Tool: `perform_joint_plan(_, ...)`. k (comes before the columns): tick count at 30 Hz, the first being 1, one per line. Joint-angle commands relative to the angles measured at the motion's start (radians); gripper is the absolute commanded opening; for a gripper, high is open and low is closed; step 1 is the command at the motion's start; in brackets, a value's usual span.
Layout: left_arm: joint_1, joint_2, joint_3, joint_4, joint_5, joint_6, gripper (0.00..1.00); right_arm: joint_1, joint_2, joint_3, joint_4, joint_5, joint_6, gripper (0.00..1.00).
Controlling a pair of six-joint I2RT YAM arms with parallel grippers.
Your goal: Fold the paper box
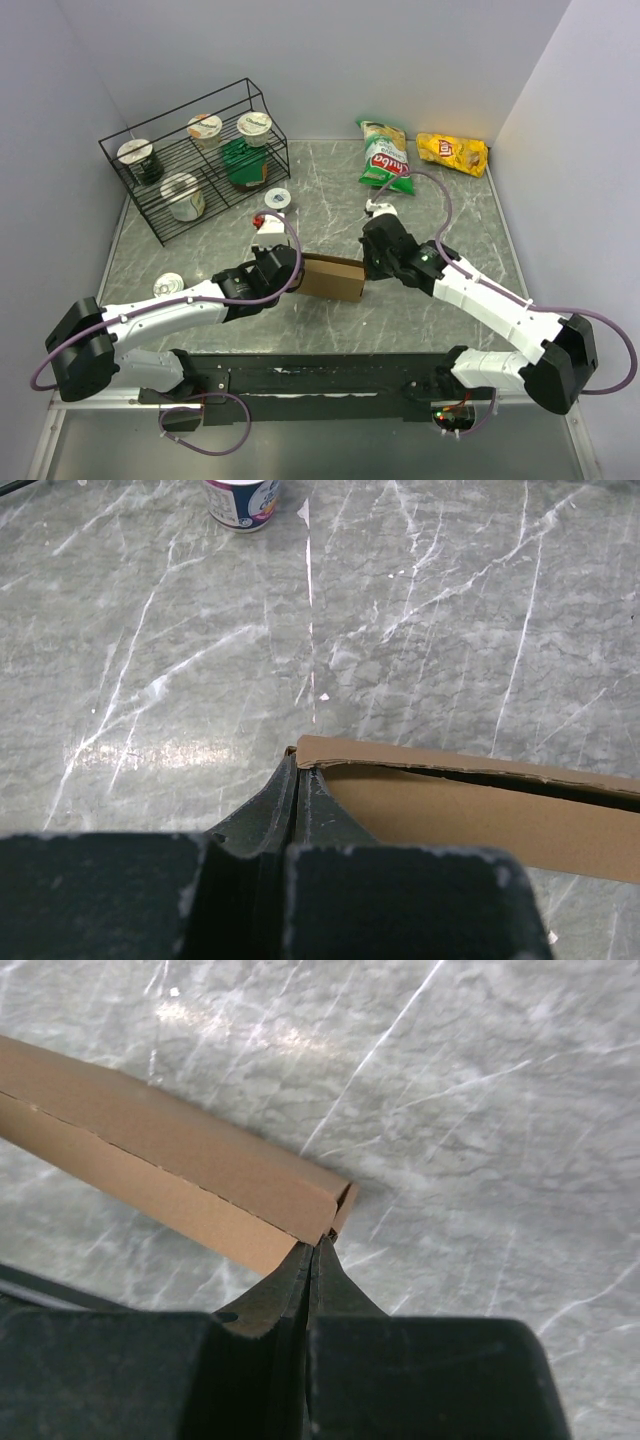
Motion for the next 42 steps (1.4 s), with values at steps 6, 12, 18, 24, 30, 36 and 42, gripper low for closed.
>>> perform_joint_plan(6,-0.044,0.038,-0.075,-0.15,0.267,-0.072,0.01,0.152,-0.034,-0.144,0.119,0.068,0.04,0.0)
perform_joint_plan(12,-0.044,0.018,-0.106,-0.112,0.29,-0.081,0.01,0.243,-0.054,-0.255,0.159,0.178,0.097,0.0)
perform_joint_plan(18,-0.044,-0.013,-0.145,-0.06,0.298,-0.053,0.01,0.264,-0.063,-0.283,0.128,0.221,0.129,0.0)
perform_joint_plan(24,-0.044,-0.022,-0.182,-0.001,0.304,0.037,0.01,0.264,-0.058,-0.221,0.056,0.238,0.117,0.13)
perform_joint_plan(30,-0.045,-0.018,-0.185,0.009,0.316,0.085,0.01,0.264,-0.083,-0.154,-0.015,0.264,0.126,0.29)
perform_joint_plan(36,-0.044,-0.007,-0.175,0.002,0.315,0.088,0.01,0.261,-0.117,-0.105,-0.068,0.287,0.131,0.51)
perform_joint_plan(42,-0.045,-0.013,-0.176,-0.001,0.316,0.086,0.01,0.252,-0.141,-0.091,-0.101,0.299,0.119,0.68)
